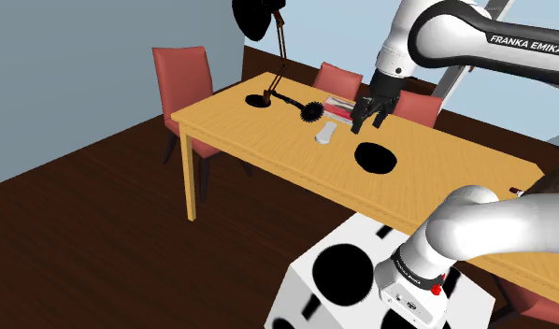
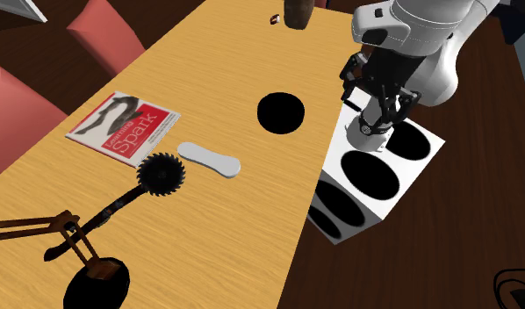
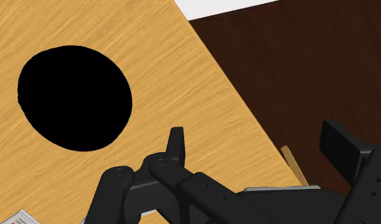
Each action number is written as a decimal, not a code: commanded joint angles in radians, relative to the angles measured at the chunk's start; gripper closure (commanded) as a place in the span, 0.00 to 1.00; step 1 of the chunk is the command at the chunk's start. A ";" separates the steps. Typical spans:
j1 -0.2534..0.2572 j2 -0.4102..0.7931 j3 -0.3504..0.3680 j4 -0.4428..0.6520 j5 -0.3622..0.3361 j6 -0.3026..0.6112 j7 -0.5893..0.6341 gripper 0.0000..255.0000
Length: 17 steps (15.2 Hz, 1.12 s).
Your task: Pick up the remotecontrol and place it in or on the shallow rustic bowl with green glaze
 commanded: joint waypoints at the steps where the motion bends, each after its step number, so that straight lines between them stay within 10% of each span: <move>1: 0.000 0.000 0.000 0.000 0.000 0.000 0.000 0.00; 17: -0.164 0.561 -0.057 0.217 -0.015 0.340 0.239 0.00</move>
